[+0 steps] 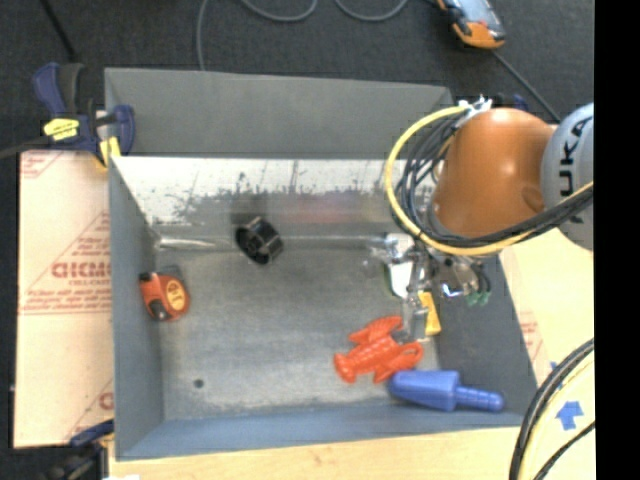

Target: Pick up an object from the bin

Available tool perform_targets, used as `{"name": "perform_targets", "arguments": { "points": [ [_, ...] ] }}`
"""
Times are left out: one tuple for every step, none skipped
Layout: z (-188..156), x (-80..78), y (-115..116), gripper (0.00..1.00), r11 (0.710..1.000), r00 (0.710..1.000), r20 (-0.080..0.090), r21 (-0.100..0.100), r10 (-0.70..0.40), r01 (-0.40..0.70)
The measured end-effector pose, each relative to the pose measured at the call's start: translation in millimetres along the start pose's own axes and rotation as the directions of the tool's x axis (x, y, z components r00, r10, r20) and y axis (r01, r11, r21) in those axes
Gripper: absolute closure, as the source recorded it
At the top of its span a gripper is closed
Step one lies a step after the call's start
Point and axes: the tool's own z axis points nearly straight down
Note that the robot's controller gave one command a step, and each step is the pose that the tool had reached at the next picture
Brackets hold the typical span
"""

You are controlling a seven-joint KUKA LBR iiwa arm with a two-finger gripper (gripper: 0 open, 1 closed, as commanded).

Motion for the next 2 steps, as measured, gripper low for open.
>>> {"name": "perform_targets", "arguments": {
  "points": [
    [10, 15.5, 3, 0.0, 0.99, 0.99, -0.003, 0.0, 0.141, -0.141],
    [31, 28.2, 0, 0.0, 0.994, 0.994, -0.002, 0.0, -0.112, 0.112]
  ]
}}
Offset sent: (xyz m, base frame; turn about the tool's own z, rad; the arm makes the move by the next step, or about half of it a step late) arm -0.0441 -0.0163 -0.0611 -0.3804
